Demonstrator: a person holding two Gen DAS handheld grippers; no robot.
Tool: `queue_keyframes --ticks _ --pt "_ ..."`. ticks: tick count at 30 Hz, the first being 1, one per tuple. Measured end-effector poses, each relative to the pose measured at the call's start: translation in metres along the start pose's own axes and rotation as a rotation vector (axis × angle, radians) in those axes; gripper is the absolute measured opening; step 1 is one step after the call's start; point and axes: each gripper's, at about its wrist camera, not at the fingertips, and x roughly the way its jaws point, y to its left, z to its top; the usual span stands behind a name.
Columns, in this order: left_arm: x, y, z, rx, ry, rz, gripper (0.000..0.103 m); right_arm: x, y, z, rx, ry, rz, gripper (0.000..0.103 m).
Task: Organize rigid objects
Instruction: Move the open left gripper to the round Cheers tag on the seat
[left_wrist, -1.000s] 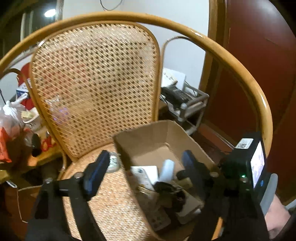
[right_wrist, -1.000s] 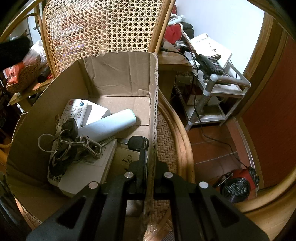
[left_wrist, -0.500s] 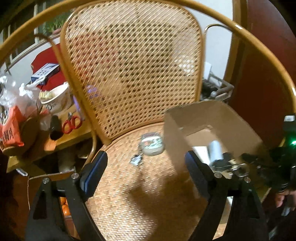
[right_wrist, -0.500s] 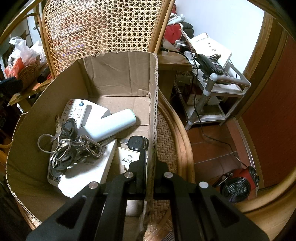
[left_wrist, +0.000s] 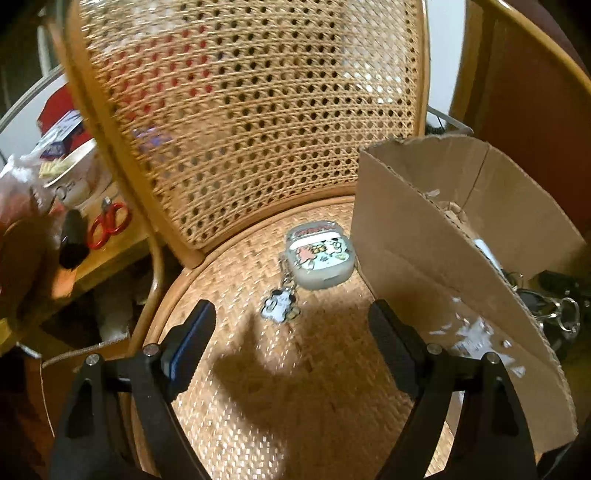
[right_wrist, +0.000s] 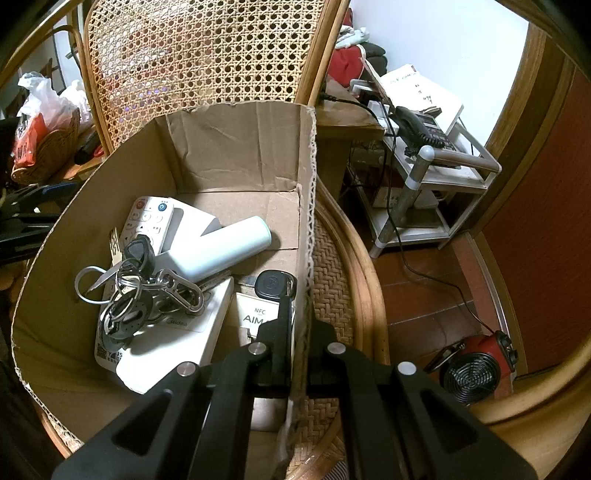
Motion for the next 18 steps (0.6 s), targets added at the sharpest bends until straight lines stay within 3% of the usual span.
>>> queue_keyframes --ticks 4,18 --pt "0.014 -0.006 0.005 0.013 0.008 -0.051 0.081 0.0 0.0 0.0 0.0 0.001 0.0 0.005" --pt "0.056 0.006 0.025 -0.014 0.01 -0.096 0.08 0.0 0.0 -0.001 0.0 0.004 -0.001 0.006"
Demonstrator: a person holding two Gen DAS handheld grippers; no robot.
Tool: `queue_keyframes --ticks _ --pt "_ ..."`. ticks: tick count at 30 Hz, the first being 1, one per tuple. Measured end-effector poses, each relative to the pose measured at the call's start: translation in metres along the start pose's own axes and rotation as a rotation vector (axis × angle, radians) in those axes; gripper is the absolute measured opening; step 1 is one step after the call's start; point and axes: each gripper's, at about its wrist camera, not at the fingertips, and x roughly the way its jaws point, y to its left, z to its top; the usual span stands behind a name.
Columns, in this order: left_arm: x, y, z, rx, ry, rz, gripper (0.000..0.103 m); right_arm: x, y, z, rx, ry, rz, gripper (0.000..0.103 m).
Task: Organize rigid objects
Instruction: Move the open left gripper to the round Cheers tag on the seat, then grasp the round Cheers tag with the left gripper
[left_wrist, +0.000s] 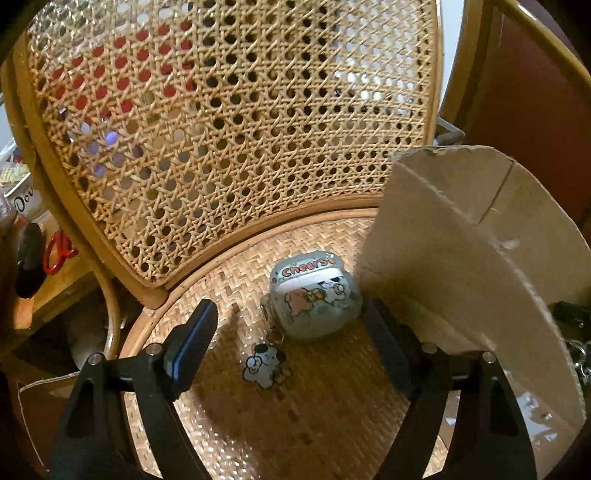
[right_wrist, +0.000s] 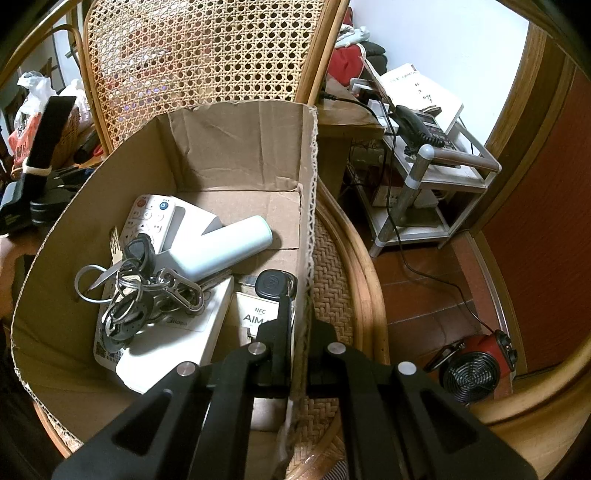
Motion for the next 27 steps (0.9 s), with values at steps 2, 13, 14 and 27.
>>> queue_keyframes --ticks 2,13,14,27 --pt "0.007 0.002 0.002 -0.011 0.003 -0.003 0.08 -0.001 0.001 -0.002 0.0 0.002 -0.002 0.006" --pt "0.033 0.011 0.011 -0.12 0.017 -0.063 0.08 -0.004 -0.001 -0.011 0.003 0.004 -0.005 0.008" --pt "0.036 0.015 0.01 -0.131 0.022 -0.066 0.08 -0.005 -0.001 -0.013 0.003 0.004 -0.005 0.008" --pt "0.051 0.009 0.013 -0.094 0.092 0.011 0.055 -0.007 -0.002 -0.011 0.002 0.005 0.0 0.008"
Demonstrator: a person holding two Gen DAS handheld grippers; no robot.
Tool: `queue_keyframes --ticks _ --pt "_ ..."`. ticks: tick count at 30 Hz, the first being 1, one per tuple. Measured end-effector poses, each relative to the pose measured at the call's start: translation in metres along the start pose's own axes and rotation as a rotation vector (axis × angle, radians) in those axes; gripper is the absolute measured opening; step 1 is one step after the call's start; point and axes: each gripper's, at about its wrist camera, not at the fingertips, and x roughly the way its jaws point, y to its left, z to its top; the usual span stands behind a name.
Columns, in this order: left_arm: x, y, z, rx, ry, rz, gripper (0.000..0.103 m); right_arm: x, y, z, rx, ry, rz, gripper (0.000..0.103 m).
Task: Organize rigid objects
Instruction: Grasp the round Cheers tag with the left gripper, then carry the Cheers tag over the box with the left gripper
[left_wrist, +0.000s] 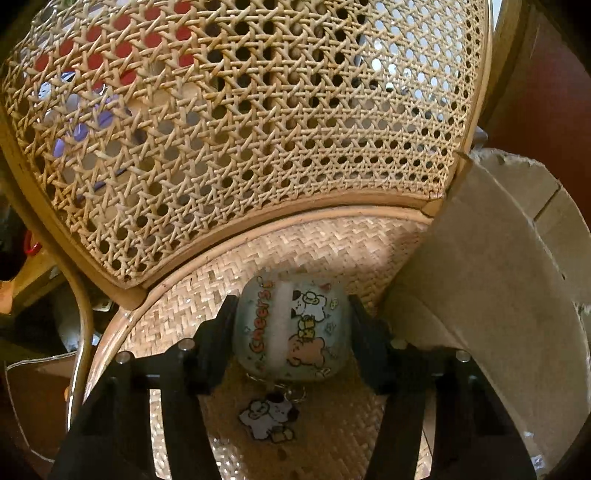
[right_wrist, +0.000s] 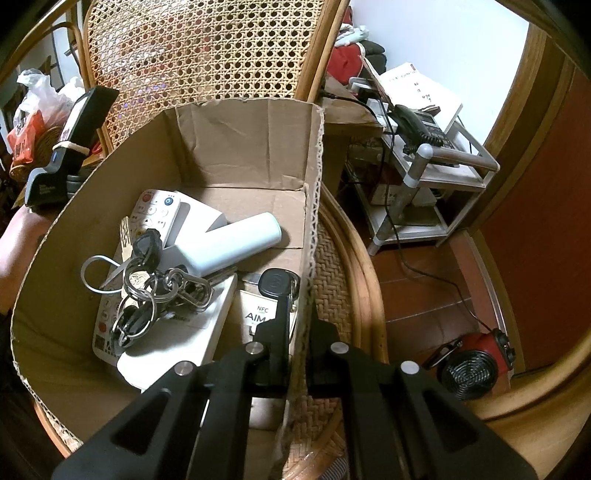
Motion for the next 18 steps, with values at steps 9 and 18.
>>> queue_keyframes --ticks 9,18 --pt "-0.052 0.001 0.013 -0.003 -0.098 0.009 0.055 0.0 0.0 0.001 -0.001 0.0 -0.002 0.008" --pt "-0.136 0.001 0.006 -0.041 -0.223 -0.037 0.055 -0.001 0.001 0.001 -0.001 0.001 -0.003 0.008"
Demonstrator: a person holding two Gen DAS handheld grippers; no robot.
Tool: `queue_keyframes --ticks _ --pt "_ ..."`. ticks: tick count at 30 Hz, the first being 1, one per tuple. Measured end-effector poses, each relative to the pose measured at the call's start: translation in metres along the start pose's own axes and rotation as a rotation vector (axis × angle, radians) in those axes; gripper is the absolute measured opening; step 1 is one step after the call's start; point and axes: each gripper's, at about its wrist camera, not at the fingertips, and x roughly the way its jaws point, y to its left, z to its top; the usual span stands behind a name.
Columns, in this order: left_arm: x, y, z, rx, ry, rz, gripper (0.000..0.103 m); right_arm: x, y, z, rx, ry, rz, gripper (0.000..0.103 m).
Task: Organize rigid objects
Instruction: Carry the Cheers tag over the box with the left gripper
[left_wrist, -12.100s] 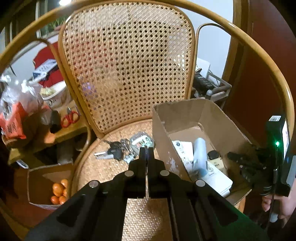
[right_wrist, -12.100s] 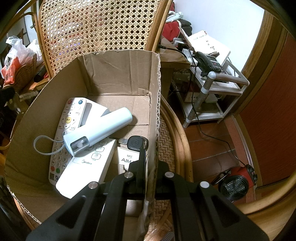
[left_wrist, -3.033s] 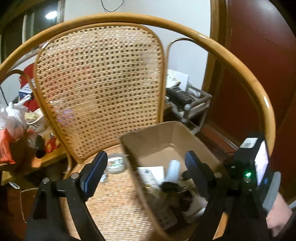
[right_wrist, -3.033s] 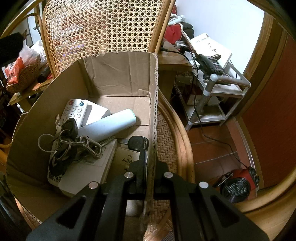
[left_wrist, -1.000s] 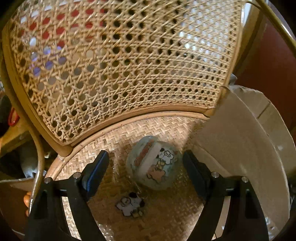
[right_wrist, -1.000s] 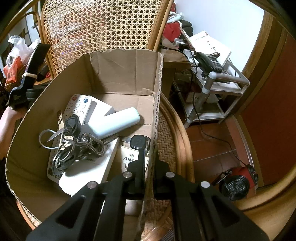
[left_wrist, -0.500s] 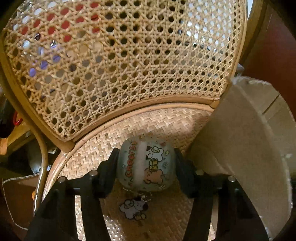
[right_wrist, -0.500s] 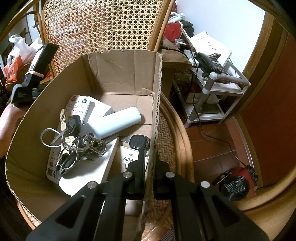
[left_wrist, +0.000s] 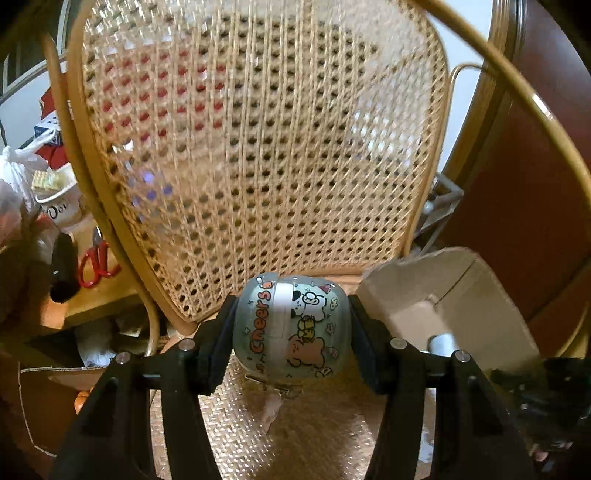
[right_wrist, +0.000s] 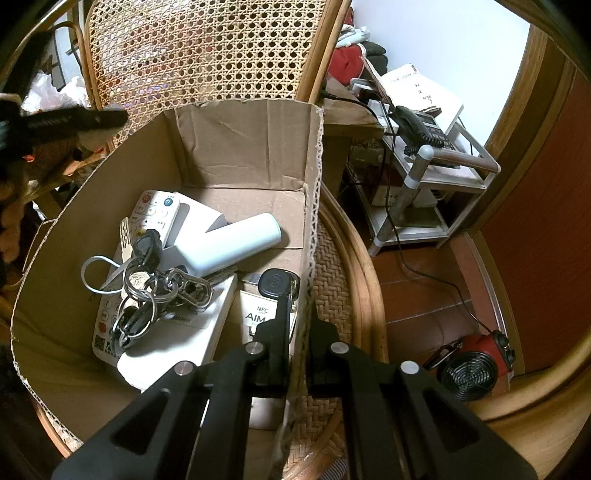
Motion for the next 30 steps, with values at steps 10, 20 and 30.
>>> queue_keyframes --ticks 10,20,30 --pt "-0.054 -0.036 0.012 0.008 -0.075 -0.064 0.055 0.0 0.0 0.0 0.0 0.0 0.0 0.008" --pt "-0.087 -0.074 0.017 0.064 -0.113 -0.158 0.055 0.0 0.0 0.0 -0.001 0.001 -0.001 0.008" --pt "-0.081 -0.111 0.003 0.106 -0.062 -0.27 0.055 0.0 0.001 0.0 -0.001 0.001 0.0 0.008"
